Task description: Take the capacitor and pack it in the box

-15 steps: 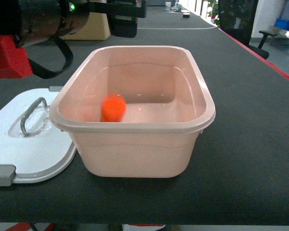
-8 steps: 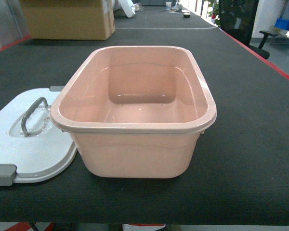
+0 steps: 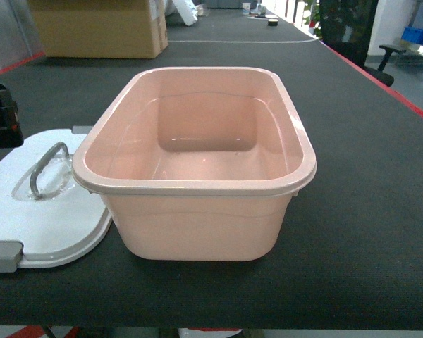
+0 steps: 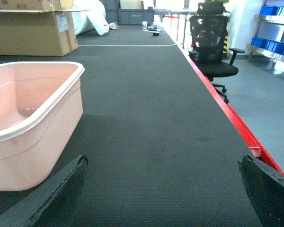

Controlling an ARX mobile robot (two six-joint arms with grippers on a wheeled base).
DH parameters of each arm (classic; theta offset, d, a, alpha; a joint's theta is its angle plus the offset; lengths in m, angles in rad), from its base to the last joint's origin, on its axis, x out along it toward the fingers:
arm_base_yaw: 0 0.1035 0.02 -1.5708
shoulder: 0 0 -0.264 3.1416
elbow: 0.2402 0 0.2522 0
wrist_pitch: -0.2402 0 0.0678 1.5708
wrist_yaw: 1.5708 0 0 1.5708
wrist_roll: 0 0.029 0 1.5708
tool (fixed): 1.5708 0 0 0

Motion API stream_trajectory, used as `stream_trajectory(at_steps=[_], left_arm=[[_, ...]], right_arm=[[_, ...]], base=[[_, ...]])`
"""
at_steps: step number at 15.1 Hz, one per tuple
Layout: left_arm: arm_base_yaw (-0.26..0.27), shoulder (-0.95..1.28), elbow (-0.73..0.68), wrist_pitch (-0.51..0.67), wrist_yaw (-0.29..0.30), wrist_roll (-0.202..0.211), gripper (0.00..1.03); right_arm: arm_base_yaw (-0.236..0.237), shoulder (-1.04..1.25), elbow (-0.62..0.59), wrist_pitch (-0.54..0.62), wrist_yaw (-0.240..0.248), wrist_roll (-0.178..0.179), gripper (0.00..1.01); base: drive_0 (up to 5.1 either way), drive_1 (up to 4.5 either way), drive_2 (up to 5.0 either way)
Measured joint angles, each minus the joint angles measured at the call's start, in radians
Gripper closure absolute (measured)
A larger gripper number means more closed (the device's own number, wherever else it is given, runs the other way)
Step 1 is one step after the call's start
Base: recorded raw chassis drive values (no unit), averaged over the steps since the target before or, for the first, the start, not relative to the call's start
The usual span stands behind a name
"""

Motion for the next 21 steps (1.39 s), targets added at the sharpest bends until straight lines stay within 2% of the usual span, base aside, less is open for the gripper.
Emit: stream_trajectory(at_steps=[6,10,13,16,18,20,21], left_arm=[[0.010,0.281,0.170,0.007,0.047,0.001,0.05],[0.022,0.451,0.278,-0.025,0.057,0.031,0.05],[0.022,0.469,0.290,-0.021,0.059,0.036,0.31],[0.014,0.470,0.290,-0.002,0.060,0.036,0.64],[0.010,0.470,0.290,-0.001,0.061,0.036,0.82],[0.007,0.471,0.290,0.004,0.067,0.036,0.99],[0.005,0.471,0.290,0.006,0.065,0.036,1.01]], right_arm=[[0.000,0.000,0.000,0.000,0.000,0.000,0.03],[0.000,0.000,0.000,0.000,0.000,0.000,0.03],[0.000,0.000,0.000,0.000,0.000,0.000,0.03],[0.000,0.000,0.000,0.000,0.000,0.000,0.03],[0.000,0.000,0.000,0.000,0.000,0.000,0.03],[0.000,0.000,0.000,0.000,0.000,0.000,0.03],[0.000,0.000,0.000,0.000,0.000,0.000,0.03]], base=[[0.0,0.00,0.0],[0.0,0.00,0.0],[0.0,0.00,0.0],[0.0,0.00,0.0],[0.0,0.00,0.0],[0.0,0.00,0.0],[0.0,0.00,0.0]])
